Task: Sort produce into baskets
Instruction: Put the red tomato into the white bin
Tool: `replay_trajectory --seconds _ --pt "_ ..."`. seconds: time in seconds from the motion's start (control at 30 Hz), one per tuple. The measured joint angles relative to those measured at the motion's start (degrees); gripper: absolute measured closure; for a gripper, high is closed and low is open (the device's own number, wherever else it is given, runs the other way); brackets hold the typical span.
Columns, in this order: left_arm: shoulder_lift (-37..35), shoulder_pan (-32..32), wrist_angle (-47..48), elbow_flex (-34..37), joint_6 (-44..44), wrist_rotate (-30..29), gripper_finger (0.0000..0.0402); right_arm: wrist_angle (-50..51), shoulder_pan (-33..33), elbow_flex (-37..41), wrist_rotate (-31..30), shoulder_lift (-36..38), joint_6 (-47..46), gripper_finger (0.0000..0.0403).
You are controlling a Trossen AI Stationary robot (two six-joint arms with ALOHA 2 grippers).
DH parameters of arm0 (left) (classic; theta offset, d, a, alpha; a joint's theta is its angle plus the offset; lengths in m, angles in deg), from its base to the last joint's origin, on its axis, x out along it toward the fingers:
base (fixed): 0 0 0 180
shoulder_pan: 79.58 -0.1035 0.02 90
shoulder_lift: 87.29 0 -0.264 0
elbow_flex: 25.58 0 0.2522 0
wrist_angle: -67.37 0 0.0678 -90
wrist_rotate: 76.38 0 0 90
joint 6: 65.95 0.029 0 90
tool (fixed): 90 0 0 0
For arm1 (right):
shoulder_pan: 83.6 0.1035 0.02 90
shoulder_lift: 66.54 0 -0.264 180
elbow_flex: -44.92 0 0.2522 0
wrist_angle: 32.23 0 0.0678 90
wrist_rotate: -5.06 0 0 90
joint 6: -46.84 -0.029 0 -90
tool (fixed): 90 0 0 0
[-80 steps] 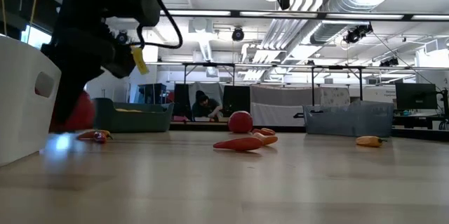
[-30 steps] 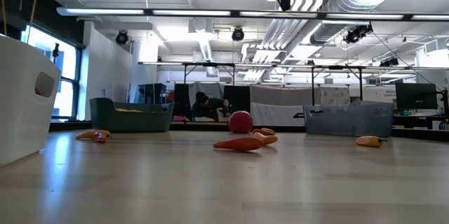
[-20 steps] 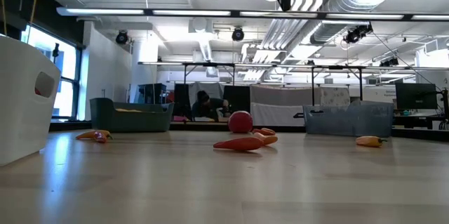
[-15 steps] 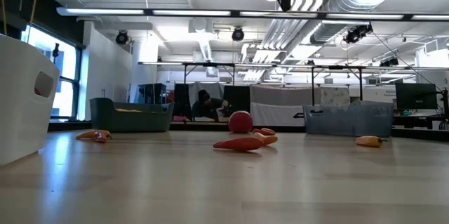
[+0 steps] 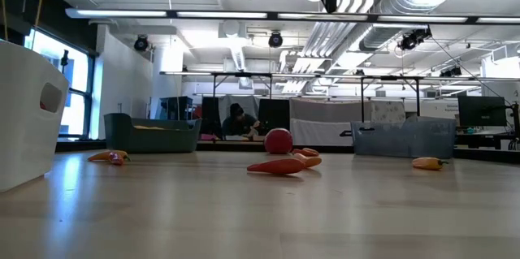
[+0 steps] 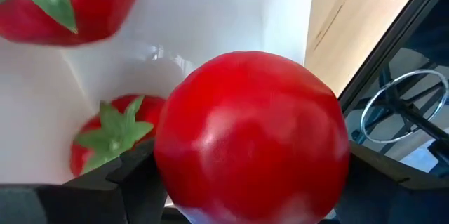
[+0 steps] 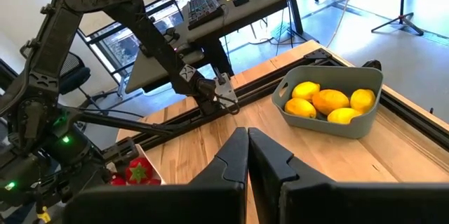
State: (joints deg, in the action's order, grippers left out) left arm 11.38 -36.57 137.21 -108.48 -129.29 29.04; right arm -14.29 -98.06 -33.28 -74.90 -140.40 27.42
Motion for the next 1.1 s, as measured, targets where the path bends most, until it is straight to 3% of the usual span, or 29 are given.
replay_trajectory --seconds 0.23,0.57,0.8,1.1 --pt "-0.04 -0.49 -0.31 -0.02 1.48 0.0 0.0098 0.04 0.0 0.0 0.0 0.02 0.0 0.0402" --pt "-0.04 -0.68 0.56 -0.02 4.74 0.02 0.0032 0.07 0.0 0.0 0.0 0.0 0.22 0.0402" --pt "-0.02 -0.62 2.64 -0.02 6.69 1.1 0.0025 0.07 0.0 0.0 -0.02 0.01 0.35 0.0402" --pt "-0.81 -1.55 3.08 -0.02 18.13 9.63 0.0025 4.26 0.0 0.0 -0.07 0.02 4.52 0.0402"
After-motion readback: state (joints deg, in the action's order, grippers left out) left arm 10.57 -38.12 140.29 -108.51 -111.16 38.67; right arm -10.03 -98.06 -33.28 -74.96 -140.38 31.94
